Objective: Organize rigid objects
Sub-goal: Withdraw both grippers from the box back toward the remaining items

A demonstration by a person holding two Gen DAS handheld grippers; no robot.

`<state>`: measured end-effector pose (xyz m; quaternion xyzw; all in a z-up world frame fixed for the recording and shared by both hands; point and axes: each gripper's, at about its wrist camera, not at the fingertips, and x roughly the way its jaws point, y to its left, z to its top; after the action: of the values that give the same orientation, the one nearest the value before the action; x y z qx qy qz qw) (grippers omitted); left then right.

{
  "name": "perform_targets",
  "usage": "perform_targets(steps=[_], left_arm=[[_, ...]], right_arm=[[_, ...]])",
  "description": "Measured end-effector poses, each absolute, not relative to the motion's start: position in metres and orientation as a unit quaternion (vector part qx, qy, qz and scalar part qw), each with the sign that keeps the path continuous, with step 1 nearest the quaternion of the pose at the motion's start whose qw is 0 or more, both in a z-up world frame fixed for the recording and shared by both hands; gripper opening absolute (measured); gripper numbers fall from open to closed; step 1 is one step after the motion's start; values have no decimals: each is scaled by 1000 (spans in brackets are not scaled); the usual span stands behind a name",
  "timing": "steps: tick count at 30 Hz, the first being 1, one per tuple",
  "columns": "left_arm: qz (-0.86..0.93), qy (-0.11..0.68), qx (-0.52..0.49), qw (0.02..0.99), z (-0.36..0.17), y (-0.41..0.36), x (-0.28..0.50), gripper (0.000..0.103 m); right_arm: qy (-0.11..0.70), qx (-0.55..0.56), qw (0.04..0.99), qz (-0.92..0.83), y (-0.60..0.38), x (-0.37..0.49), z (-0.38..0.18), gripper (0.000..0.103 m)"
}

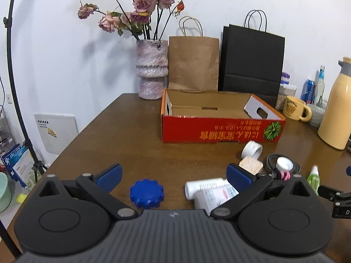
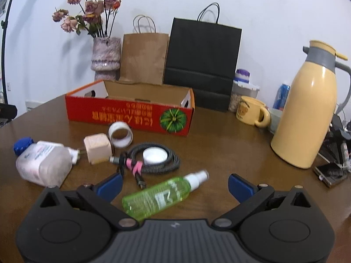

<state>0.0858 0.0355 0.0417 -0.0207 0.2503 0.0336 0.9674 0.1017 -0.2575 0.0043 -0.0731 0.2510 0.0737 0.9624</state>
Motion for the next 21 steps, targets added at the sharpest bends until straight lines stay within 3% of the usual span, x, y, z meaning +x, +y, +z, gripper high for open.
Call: perform_targets(steps=[21], left_arm=[[44, 267, -29, 962, 27, 36, 76, 103]], right_arm=[[315, -24, 948, 44, -260, 151, -16, 101]])
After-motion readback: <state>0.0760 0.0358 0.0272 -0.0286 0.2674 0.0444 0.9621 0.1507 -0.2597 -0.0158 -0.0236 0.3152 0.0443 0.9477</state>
